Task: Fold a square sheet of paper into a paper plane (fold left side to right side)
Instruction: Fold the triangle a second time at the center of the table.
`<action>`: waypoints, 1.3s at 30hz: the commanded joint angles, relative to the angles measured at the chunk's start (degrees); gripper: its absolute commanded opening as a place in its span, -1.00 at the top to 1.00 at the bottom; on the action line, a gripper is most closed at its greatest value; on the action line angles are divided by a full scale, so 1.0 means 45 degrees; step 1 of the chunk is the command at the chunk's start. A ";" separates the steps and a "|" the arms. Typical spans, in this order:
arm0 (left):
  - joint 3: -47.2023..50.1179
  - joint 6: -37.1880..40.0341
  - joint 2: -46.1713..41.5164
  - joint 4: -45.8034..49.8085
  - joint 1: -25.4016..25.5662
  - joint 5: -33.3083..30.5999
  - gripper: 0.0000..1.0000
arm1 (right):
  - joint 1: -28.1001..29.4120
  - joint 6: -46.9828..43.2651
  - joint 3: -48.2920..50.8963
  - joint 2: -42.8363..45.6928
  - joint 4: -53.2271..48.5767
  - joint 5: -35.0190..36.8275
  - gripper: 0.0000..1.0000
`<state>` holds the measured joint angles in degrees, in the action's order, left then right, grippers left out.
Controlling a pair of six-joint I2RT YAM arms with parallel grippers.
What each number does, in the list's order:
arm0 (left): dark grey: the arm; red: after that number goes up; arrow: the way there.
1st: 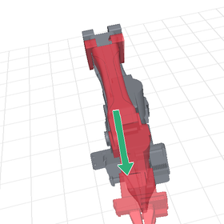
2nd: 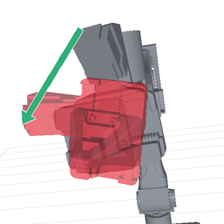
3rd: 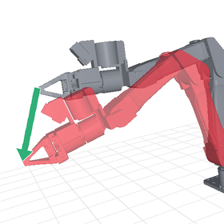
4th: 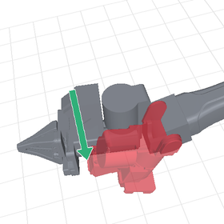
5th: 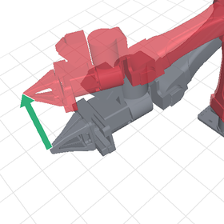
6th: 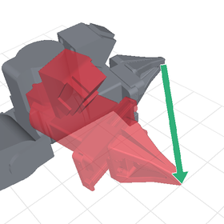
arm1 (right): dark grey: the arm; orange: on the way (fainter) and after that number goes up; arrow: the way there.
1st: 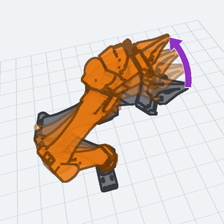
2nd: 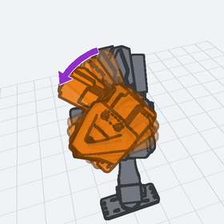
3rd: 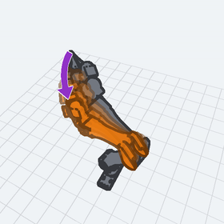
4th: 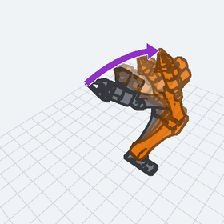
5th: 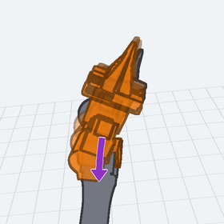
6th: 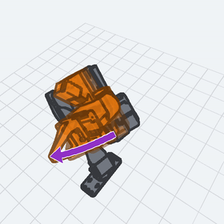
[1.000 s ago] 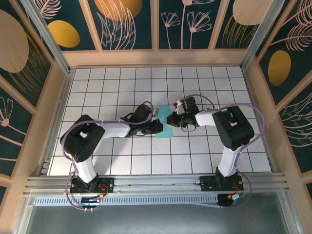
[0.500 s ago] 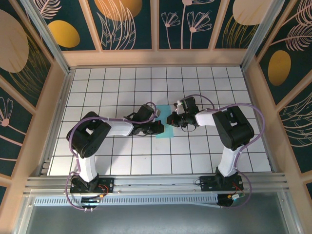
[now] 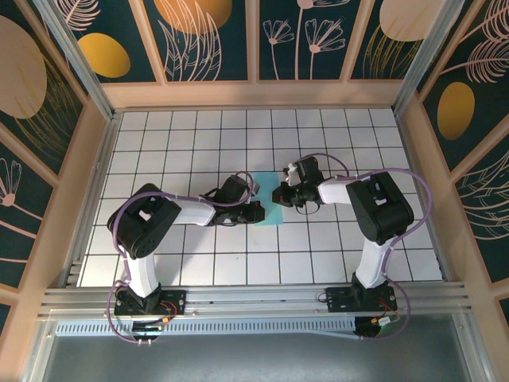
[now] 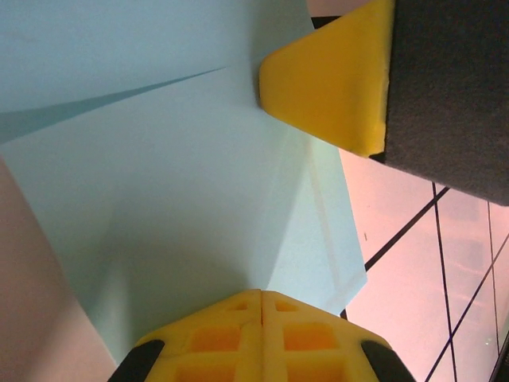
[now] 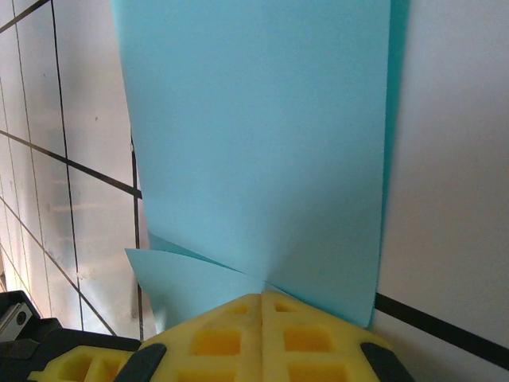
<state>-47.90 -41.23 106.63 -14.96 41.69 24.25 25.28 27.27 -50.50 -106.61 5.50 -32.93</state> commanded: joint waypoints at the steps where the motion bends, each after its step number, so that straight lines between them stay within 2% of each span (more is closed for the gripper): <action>1: 0.0616 0.0433 -0.0301 0.0863 0.0098 0.0275 1.00 | -0.0262 -0.0412 0.0072 -0.0631 -0.1148 0.1223 1.00; 18: 0.1985 0.0802 -0.1135 0.0962 0.0153 -0.0074 1.00 | -0.0414 -0.0556 0.0053 -0.0587 -0.1300 0.1282 1.00; 32: 0.2246 0.0677 -0.1585 0.1002 0.0182 -0.0471 1.00 | -0.0420 -0.0634 -0.0093 -0.0435 -0.1414 0.1121 1.00; 39: 0.1837 0.0078 -0.2497 0.1454 0.0149 -0.1738 1.00 | -0.0411 -0.0693 -0.0417 0.0037 -0.1484 0.0452 1.00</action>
<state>-39.64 -39.38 98.04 -12.38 42.41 19.97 24.27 25.56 -51.72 -106.67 2.92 -33.23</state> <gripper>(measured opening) 0.048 0.051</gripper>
